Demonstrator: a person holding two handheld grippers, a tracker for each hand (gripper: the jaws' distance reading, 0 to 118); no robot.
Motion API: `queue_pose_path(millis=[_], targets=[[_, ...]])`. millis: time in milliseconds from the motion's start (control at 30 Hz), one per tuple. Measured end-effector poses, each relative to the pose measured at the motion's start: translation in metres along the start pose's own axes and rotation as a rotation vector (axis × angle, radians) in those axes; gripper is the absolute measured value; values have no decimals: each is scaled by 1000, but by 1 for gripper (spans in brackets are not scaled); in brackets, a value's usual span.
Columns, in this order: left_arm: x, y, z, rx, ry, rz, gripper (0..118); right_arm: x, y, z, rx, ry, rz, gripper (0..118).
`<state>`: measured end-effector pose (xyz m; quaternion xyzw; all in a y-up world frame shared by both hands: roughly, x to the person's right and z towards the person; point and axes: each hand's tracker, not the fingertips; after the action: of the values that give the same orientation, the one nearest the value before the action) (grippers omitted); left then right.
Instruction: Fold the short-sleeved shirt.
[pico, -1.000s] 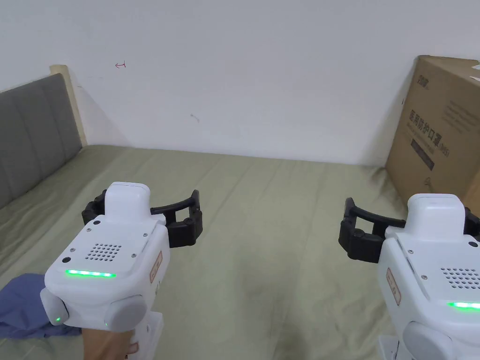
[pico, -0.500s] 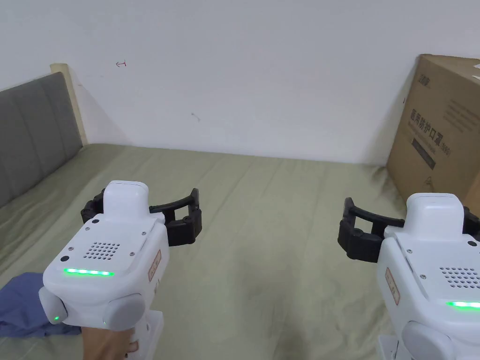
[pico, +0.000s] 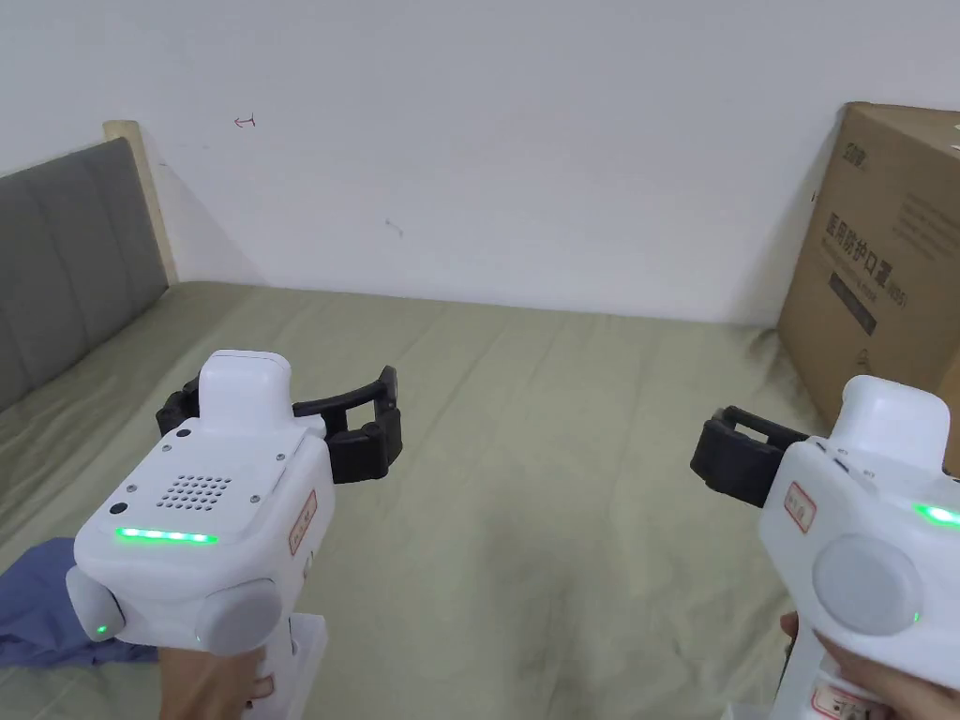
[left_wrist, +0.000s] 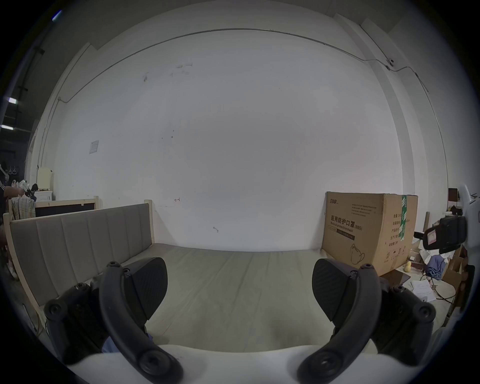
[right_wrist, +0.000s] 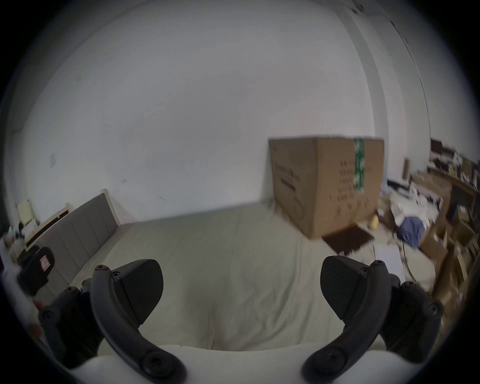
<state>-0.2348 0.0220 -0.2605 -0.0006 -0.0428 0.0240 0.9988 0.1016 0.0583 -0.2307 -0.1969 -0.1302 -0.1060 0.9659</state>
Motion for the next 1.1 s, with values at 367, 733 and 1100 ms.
queue_pose_path(millis=[367, 733, 1100], targets=[[-1, 5, 0, 10, -3, 11, 112, -6, 4, -9, -94, -80, 3, 118], [-1, 3, -1, 10, -1, 7, 112, -9, -2, -6, -48, -44, 77, 118], [1, 2, 0, 15, -3, 2, 112, -5, -17, 1, 299, -8, 193, 118]])
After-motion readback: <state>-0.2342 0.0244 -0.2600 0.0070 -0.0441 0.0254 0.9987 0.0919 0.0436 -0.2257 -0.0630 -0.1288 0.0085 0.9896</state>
